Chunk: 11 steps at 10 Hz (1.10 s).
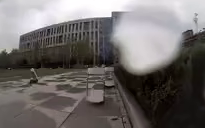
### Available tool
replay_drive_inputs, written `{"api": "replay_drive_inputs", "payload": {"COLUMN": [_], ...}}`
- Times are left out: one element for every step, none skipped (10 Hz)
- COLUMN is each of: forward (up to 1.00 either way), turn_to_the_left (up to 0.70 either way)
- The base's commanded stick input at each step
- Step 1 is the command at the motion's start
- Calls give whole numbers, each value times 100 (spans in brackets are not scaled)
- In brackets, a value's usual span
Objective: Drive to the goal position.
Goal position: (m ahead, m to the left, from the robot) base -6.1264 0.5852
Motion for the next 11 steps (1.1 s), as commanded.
{"api": "replay_drive_inputs", "payload": {"forward": [0,0,0,0,0,0,0,0,0,0,2], "turn_to_the_left": [70,70,70,70,70,70,70,70,70,70,63]}}
